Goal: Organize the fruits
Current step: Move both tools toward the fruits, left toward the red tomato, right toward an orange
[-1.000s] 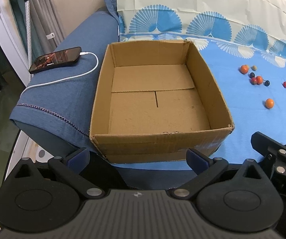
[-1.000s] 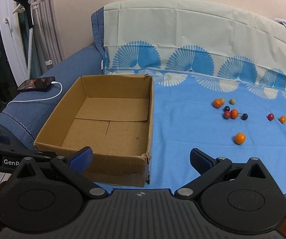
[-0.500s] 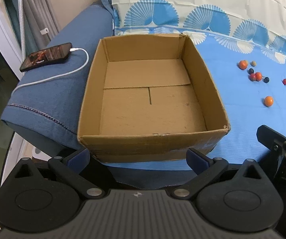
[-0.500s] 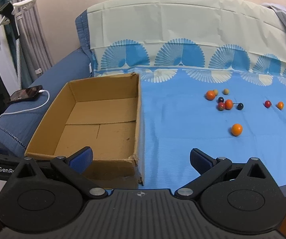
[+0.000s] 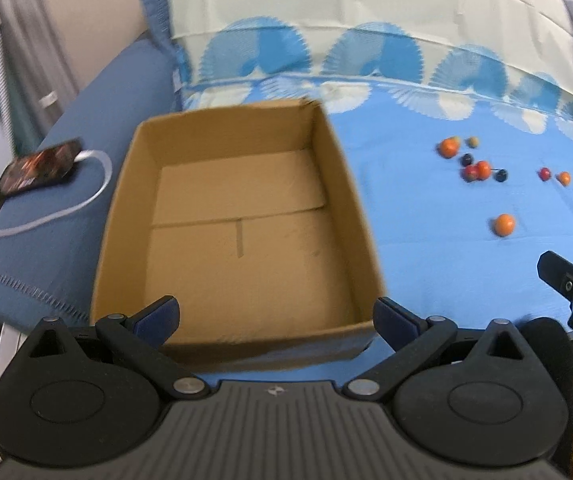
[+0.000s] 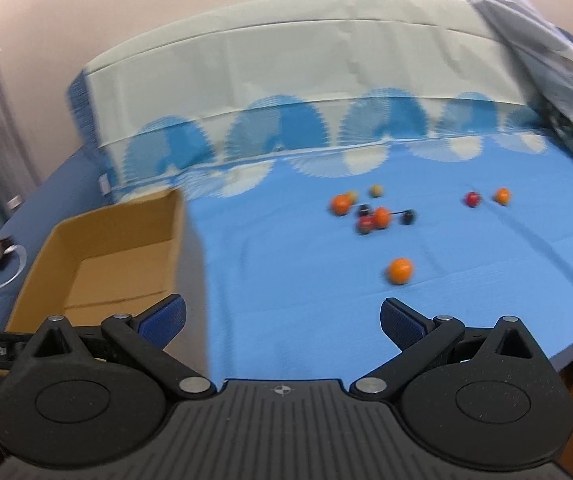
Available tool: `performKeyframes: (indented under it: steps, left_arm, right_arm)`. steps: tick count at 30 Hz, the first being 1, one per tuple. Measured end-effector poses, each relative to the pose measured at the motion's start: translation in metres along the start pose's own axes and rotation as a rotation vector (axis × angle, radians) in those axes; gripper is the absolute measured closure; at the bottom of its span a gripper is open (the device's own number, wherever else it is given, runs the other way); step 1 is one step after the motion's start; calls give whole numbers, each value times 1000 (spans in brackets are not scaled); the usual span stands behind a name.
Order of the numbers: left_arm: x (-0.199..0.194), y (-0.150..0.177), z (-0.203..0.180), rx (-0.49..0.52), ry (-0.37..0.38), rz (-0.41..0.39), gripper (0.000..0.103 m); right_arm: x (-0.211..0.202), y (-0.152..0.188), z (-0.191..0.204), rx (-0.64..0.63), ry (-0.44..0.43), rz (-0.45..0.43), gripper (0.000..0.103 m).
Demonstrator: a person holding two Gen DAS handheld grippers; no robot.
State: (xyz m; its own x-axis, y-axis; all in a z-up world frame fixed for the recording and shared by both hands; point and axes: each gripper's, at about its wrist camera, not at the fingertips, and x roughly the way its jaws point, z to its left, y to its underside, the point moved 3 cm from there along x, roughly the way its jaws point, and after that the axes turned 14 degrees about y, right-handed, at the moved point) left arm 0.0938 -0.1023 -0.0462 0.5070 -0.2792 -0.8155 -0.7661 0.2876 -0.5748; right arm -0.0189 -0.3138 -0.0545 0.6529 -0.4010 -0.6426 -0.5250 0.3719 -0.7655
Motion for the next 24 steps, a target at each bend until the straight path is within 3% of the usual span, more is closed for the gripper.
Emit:
performKeyframes:
  steps: [13, 19, 24]
  left_arm:
    - [67, -65, -85, 61, 144, 11, 0]
    - [122, -96, -128, 103, 193, 9, 0]
    - [190, -125, -164, 114, 284, 49, 0]
  right_arm:
    - [63, -34, -105, 115, 192, -38, 1]
    - [114, -54, -166, 198, 322, -81, 1]
    - [178, -64, -203, 227, 352, -55, 1]
